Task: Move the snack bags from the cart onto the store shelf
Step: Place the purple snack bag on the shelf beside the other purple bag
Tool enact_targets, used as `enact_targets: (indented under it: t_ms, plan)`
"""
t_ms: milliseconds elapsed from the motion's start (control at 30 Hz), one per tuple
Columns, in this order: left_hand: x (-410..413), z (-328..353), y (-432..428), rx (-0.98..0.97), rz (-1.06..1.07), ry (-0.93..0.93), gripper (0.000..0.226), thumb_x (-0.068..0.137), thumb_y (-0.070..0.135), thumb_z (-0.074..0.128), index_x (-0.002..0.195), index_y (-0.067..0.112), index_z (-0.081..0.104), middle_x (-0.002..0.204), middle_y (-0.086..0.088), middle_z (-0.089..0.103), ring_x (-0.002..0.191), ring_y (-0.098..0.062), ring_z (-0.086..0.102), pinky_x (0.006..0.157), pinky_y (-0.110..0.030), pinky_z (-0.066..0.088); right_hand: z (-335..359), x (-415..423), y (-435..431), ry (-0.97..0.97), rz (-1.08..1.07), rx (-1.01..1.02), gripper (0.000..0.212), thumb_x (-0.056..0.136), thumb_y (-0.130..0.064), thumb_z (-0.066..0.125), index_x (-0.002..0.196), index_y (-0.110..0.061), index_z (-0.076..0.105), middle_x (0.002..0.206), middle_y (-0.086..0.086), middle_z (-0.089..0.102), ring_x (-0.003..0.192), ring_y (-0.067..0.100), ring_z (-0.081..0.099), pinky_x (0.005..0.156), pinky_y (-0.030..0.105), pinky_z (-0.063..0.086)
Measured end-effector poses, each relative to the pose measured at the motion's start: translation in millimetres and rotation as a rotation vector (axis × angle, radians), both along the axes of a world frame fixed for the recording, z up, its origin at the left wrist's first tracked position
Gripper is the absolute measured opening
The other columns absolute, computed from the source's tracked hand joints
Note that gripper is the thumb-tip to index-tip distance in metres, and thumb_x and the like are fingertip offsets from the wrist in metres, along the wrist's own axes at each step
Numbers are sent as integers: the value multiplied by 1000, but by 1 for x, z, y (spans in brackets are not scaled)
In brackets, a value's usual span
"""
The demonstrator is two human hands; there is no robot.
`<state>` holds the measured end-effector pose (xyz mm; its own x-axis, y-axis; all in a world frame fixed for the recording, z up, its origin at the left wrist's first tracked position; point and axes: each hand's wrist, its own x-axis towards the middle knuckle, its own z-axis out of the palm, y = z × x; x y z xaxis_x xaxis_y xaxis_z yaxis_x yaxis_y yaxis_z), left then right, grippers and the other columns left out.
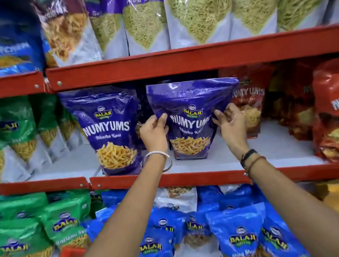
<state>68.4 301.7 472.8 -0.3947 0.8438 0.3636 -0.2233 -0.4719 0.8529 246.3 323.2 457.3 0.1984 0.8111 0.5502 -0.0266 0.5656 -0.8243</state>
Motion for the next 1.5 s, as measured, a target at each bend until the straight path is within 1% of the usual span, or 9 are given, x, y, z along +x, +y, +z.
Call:
enact_targets:
  t_ms: [100,200,333,467,700,1000,1167,1333,1500]
  plan:
    - [-4,-11,28,-16,-36,-31,15,84,6,56,76,14,46,74,2,34,65,-10,31,60,-27,33,-7,-7,27,-33,8,-44,9,92,-3,47,84,-1,46,85,27,50,86,13,58,86,31,55]
    - [-4,-8,45,-1,-5,-35,7,89,8,49,88,9,56,77,1,47,68,-5,43,66,-24,43,-4,-11,49,31,34,-56,18,93,-4,46,81,-17,47,84,5,52,82,0,56,79,22,54]
    - [-9,-23,53,-24,103,256,33,93,27,41,123,15,45,111,3,52,106,-14,54,92,-36,48,-16,-7,53,35,26,-168,32,93,-21,49,123,-10,43,118,4,53,106,10,52,89,27,49]
    - [-9,-48,50,-209,-115,548,51,93,42,23,141,27,16,151,-2,24,137,-21,27,107,-35,26,-46,-7,47,-211,-11,-388,63,87,-61,36,136,-21,36,137,0,46,126,20,43,109,45,34]
    - [-16,-53,37,-308,-266,672,123,28,98,5,138,44,9,157,-1,10,141,-25,16,113,-47,18,-59,-13,40,-237,59,-537,107,52,-96,21,136,-32,38,145,3,43,130,24,43,111,50,32]
    - [-33,-57,-14,-302,-353,621,106,38,96,9,135,51,12,157,-1,4,143,-27,9,116,-60,11,-56,-18,-19,-222,136,-471,73,66,-86,24,95,-33,64,119,4,61,112,23,56,107,45,40]
    - [-39,-56,-39,-288,-349,609,69,74,69,2,138,44,14,155,-13,15,138,-44,8,112,-62,10,-55,-17,-44,-292,148,-485,76,72,-78,21,112,-28,61,131,10,57,118,27,53,110,48,36]
    - [-30,-64,-62,-255,-292,586,75,75,70,19,140,35,16,155,-10,12,141,-28,17,117,-47,14,-63,-13,-72,-301,124,-338,33,87,-62,32,98,-43,57,123,-2,58,120,20,52,110,50,35]
    - [-3,-100,-112,6,-102,531,39,89,37,40,127,32,42,143,1,42,131,-5,37,109,-19,31,-99,13,-147,-193,16,-275,45,82,-55,50,115,-26,59,122,0,64,113,9,58,100,38,45]
